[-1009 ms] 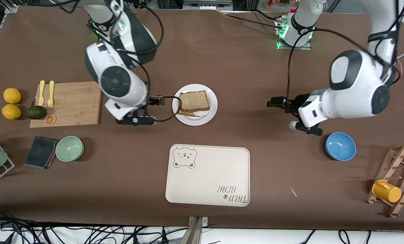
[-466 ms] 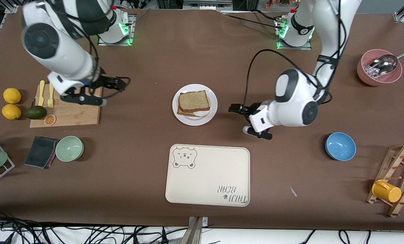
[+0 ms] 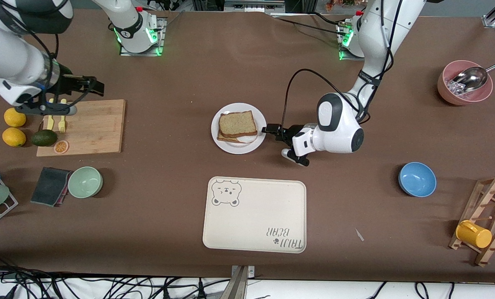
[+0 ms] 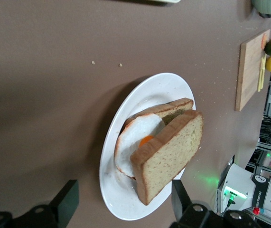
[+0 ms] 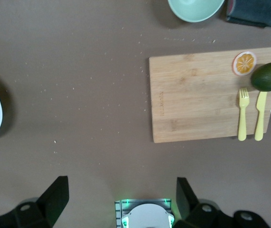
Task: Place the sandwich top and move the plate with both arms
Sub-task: 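Grip the white plate rim with the left gripper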
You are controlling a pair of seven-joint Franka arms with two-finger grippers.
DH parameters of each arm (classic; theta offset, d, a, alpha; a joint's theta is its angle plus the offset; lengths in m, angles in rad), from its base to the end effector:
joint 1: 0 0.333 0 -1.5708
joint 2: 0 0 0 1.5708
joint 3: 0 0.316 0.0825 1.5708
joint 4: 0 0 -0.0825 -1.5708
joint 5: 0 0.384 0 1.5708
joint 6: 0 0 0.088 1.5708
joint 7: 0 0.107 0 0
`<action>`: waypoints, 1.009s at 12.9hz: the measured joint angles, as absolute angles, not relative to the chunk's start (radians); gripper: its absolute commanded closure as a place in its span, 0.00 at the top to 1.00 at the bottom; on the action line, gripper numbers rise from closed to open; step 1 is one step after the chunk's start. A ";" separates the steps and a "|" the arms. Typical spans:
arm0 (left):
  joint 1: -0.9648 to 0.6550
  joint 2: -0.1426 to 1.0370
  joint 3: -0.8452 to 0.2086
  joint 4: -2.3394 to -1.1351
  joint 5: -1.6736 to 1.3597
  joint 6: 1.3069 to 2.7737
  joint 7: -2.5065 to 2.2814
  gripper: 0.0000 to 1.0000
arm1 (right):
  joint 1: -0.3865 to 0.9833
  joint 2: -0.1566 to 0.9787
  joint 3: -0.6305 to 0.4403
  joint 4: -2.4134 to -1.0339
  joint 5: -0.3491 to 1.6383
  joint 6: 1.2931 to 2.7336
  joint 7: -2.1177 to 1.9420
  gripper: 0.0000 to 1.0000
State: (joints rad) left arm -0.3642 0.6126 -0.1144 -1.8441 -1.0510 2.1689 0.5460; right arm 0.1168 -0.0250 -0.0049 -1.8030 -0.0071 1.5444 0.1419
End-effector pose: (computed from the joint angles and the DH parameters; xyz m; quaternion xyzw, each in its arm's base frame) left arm 0.5420 -0.3155 0.1881 0.9004 -0.1130 -0.1161 0.4037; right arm 0.5250 0.0582 0.5282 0.9931 -0.0146 -0.1152 0.0182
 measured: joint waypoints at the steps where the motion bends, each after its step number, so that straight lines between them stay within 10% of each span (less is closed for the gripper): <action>1: -0.363 0.617 -0.114 -1.866 -1.075 2.173 0.595 0.62 | 0.117 -0.034 -0.020 -1.781 -0.007 1.544 0.136 1.00; 13: -0.394 0.678 -0.122 -1.905 -1.227 2.189 0.731 0.44 | 0.120 -0.009 -0.064 -1.629 -0.006 1.456 0.113 1.00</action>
State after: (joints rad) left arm -0.3942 0.6777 -0.1216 -1.9054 -1.2273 2.1885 0.7312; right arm 0.1197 -0.0087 -0.0644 -1.6292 -0.0057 1.4557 0.1131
